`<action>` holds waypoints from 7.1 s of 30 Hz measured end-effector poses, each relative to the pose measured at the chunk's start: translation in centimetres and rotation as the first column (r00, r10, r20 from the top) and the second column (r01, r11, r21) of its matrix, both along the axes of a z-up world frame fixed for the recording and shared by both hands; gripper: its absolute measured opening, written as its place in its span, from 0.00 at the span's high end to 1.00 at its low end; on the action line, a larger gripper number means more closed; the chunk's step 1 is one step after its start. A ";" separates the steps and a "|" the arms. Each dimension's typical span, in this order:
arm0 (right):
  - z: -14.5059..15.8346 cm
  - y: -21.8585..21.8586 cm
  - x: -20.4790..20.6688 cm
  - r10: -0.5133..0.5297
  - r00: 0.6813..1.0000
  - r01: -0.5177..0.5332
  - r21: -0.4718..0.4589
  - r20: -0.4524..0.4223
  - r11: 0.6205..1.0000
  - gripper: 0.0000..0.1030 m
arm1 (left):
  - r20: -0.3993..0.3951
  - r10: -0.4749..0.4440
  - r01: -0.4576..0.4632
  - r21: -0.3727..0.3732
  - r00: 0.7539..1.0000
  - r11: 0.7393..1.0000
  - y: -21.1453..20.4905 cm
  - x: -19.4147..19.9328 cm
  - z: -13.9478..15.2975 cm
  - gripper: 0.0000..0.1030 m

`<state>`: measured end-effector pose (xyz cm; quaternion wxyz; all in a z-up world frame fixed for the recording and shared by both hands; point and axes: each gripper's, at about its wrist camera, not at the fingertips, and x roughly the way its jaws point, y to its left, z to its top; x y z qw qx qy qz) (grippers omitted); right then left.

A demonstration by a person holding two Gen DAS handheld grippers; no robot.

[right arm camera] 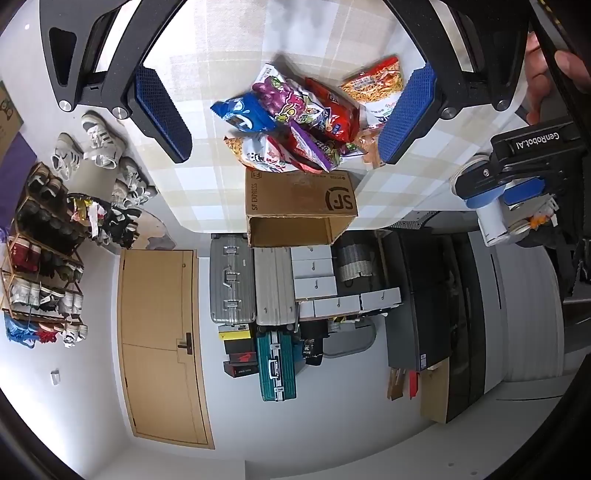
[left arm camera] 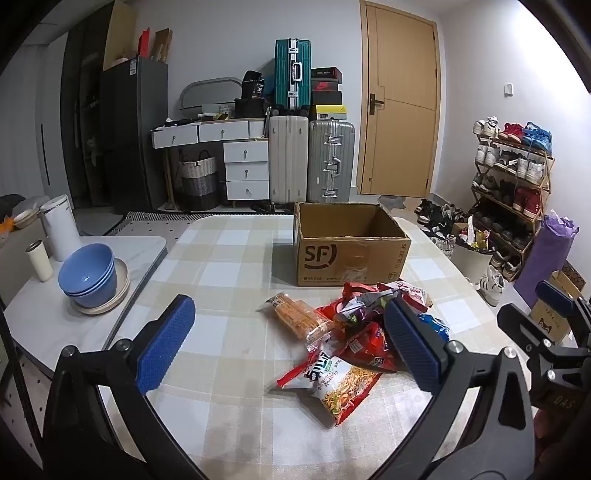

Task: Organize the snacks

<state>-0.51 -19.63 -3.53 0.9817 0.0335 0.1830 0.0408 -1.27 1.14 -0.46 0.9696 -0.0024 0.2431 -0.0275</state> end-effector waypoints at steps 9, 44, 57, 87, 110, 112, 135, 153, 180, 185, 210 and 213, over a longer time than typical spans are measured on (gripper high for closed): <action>0.1 0.2 0.0 0.001 1.000 -0.001 0.001 0.003 1.000 0.00 | -0.004 -0.004 0.004 0.001 1.000 1.000 0.2 0.1 -0.3 0.01; -6.1 -5.9 7.4 0.031 0.977 -0.010 0.102 -0.210 0.995 0.00 | -0.228 -0.049 0.030 -0.086 0.972 0.996 3.0 9.4 -8.0 0.01; -10.2 -7.7 11.2 0.084 0.950 -0.008 0.246 -0.302 0.969 0.00 | -0.491 -0.093 -0.003 -0.192 0.866 0.981 2.4 21.6 -14.8 0.01; -8.8 -4.7 10.0 0.246 0.944 -0.161 0.344 -0.220 0.925 0.00 | -0.511 -0.171 0.092 -0.177 0.842 0.980 3.8 21.7 -16.3 0.68; -13.2 6.7 15.4 0.426 0.790 -0.113 0.578 -0.442 0.809 0.01 | -0.432 -0.168 0.040 -0.290 0.886 0.956 12.4 13.4 -13.7 0.68; -13.4 7.0 15.8 0.406 0.797 -0.104 0.560 -0.447 0.822 0.12 | -0.430 -0.169 0.037 -0.299 0.887 0.953 13.2 12.9 -13.7 0.68; -14.0 9.1 13.3 0.402 0.816 -0.203 0.446 -0.414 0.872 0.57 | -0.414 -0.143 0.006 -0.315 0.899 0.949 15.7 9.8 -13.1 0.68; -11.7 7.0 11.1 0.463 0.845 -0.289 0.499 -0.268 0.817 0.65 | -0.408 -0.165 0.052 -0.273 0.898 0.961 12.5 8.7 -11.9 0.68; -2.2 -5.9 4.1 0.266 0.963 -0.232 0.404 -0.030 0.885 0.65 | -0.256 -0.286 0.254 -0.152 0.924 0.955 0.7 7.0 -4.6 0.68; -2.8 -6.9 3.5 0.261 0.965 -0.222 0.424 -0.034 0.878 0.65 | -0.260 -0.307 0.276 -0.149 0.915 0.949 -1.1 6.5 -4.5 0.68; 4.8 -8.4 15.4 0.371 0.928 -0.325 0.509 0.012 0.797 0.65 | -0.223 -0.346 0.328 -0.115 0.911 0.938 -1.4 17.2 1.3 0.68; 5.7 -8.4 18.2 0.393 0.920 -0.334 0.535 0.004 0.776 0.65 | -0.215 -0.360 0.347 -0.099 0.908 0.933 -2.2 20.4 2.4 0.68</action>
